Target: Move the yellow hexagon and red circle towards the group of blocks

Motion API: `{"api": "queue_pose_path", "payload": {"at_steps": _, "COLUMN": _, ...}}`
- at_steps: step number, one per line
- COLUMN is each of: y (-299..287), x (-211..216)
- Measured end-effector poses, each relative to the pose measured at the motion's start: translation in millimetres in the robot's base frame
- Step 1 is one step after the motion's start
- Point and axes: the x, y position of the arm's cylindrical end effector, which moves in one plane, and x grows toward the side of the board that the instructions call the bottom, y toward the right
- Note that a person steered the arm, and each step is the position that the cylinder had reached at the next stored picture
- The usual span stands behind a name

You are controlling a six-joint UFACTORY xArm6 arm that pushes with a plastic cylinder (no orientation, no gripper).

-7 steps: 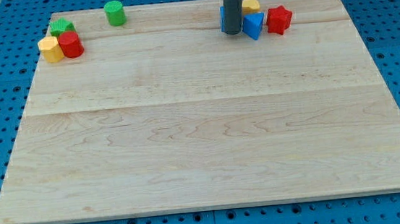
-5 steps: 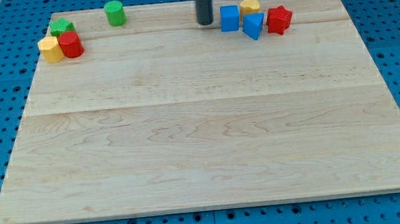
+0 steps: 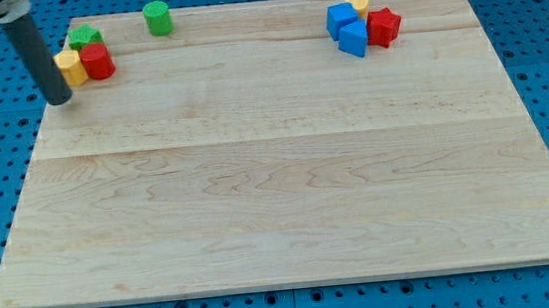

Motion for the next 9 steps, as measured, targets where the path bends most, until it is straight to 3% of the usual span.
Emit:
{"api": "queue_pose_path", "payload": {"at_steps": 2, "y": -18, "x": -30}}
{"api": "queue_pose_path", "payload": {"at_steps": 4, "y": 34, "x": -63}}
{"api": "queue_pose_path", "payload": {"at_steps": 5, "y": 22, "x": -66}}
{"api": "queue_pose_path", "payload": {"at_steps": 6, "y": 45, "x": -76}}
{"api": "queue_pose_path", "payload": {"at_steps": 8, "y": 225, "x": -77}}
{"api": "queue_pose_path", "payload": {"at_steps": 9, "y": 256, "x": -77}}
